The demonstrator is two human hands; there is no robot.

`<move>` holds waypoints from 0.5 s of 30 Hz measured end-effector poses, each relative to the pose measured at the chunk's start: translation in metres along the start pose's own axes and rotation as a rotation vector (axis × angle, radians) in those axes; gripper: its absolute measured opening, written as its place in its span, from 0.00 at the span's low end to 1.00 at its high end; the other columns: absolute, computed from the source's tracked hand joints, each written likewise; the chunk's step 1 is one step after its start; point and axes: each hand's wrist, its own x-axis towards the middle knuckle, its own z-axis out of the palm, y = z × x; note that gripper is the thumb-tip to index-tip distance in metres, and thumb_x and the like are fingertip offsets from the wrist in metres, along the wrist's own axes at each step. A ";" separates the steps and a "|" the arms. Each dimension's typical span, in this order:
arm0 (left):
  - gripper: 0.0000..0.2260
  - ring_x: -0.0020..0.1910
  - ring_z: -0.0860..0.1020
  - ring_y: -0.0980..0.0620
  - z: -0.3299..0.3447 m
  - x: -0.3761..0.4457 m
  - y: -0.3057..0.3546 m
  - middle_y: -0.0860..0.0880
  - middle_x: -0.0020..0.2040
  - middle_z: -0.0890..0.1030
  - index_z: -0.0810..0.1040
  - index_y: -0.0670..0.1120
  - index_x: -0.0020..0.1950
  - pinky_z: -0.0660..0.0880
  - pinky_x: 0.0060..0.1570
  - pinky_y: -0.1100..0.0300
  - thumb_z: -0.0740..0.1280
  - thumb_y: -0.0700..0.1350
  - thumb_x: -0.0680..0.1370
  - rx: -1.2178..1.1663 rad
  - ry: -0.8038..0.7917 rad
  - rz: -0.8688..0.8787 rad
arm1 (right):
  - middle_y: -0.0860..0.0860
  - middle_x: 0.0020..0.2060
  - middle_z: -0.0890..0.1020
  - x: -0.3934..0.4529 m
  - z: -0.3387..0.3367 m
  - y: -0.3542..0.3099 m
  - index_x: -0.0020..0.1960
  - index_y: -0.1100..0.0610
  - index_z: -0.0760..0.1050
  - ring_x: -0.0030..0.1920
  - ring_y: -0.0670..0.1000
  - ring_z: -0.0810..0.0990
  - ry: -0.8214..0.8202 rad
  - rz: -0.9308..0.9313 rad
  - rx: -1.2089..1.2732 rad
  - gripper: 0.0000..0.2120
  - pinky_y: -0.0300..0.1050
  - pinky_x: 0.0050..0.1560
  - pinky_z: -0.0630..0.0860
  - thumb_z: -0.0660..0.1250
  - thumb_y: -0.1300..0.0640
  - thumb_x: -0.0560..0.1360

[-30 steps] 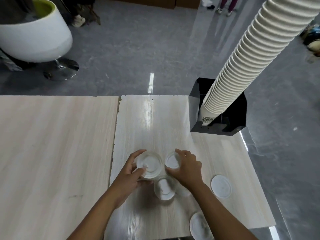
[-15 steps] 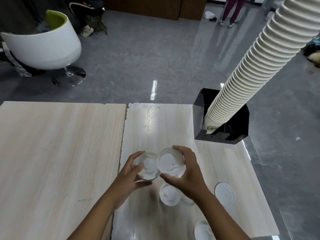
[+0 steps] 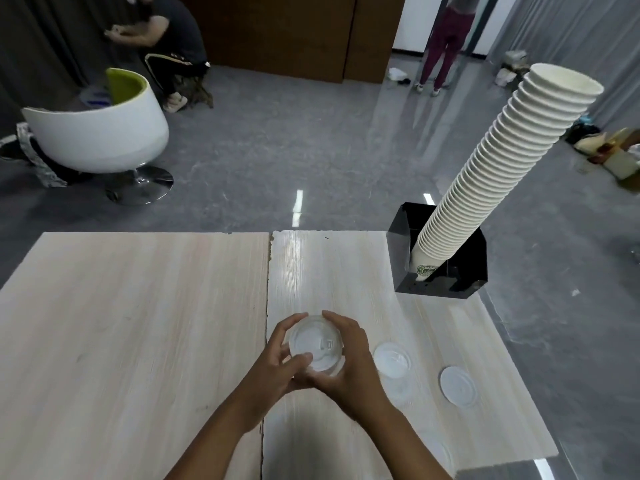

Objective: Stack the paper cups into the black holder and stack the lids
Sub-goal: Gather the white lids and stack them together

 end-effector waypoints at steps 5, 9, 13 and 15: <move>0.26 0.59 0.84 0.43 -0.006 -0.018 0.005 0.46 0.66 0.78 0.70 0.74 0.68 0.84 0.54 0.50 0.67 0.42 0.84 0.026 -0.060 -0.019 | 0.32 0.68 0.67 -0.020 0.002 -0.021 0.74 0.37 0.60 0.69 0.42 0.69 0.003 0.090 -0.001 0.43 0.42 0.69 0.72 0.75 0.29 0.65; 0.25 0.62 0.82 0.42 -0.004 -0.023 0.000 0.46 0.69 0.77 0.70 0.73 0.69 0.83 0.58 0.45 0.68 0.44 0.84 0.050 -0.110 -0.026 | 0.30 0.69 0.64 -0.037 -0.001 -0.027 0.76 0.39 0.59 0.71 0.41 0.67 0.010 0.137 -0.019 0.45 0.45 0.72 0.71 0.77 0.34 0.66; 0.24 0.62 0.82 0.42 0.006 -0.021 -0.005 0.45 0.68 0.76 0.70 0.72 0.70 0.83 0.57 0.46 0.67 0.44 0.84 0.063 -0.154 -0.043 | 0.32 0.71 0.62 -0.052 -0.011 -0.025 0.78 0.40 0.55 0.73 0.40 0.63 0.031 0.191 -0.001 0.48 0.47 0.74 0.69 0.76 0.31 0.66; 0.24 0.60 0.83 0.42 0.013 -0.017 -0.008 0.45 0.67 0.77 0.69 0.71 0.71 0.84 0.56 0.47 0.67 0.43 0.84 0.069 -0.152 -0.057 | 0.27 0.71 0.59 -0.056 -0.018 -0.021 0.77 0.35 0.53 0.73 0.36 0.61 0.031 0.202 0.005 0.49 0.44 0.75 0.66 0.74 0.26 0.65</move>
